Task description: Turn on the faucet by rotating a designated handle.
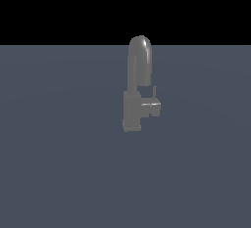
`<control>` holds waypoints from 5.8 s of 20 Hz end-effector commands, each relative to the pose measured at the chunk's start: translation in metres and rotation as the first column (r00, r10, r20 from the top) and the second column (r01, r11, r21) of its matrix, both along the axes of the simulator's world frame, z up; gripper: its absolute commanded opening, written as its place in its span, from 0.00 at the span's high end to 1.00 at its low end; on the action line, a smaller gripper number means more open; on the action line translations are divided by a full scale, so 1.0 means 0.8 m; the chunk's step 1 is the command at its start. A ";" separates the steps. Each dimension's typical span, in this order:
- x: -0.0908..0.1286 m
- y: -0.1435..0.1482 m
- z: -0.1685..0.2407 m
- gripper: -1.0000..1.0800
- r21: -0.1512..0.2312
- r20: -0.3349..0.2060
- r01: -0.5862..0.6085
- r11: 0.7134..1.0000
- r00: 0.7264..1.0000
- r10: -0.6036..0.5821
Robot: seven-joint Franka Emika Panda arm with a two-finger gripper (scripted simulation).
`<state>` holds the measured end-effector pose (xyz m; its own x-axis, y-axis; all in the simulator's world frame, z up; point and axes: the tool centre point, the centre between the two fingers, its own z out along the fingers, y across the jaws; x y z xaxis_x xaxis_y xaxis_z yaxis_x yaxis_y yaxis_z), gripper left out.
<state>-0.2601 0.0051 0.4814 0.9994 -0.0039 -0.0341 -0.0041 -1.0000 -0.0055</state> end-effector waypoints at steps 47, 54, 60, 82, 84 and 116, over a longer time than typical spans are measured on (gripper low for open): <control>0.238 -0.052 -0.096 1.00 0.284 -0.550 0.522 0.804 0.776 -0.310; 0.276 -0.070 -0.135 1.00 0.296 -0.661 0.631 0.718 0.677 -0.323; 0.306 -0.085 -0.174 1.00 0.289 -0.753 0.721 0.629 0.578 -0.316; 0.367 -0.124 -0.374 1.00 0.083 -0.988 0.973 0.215 0.109 -0.112; 0.368 -0.124 -0.389 1.00 0.060 -0.993 0.981 0.186 0.077 -0.089; 0.309 -0.128 -0.409 1.00 0.002 -0.999 0.992 0.124 0.007 -0.033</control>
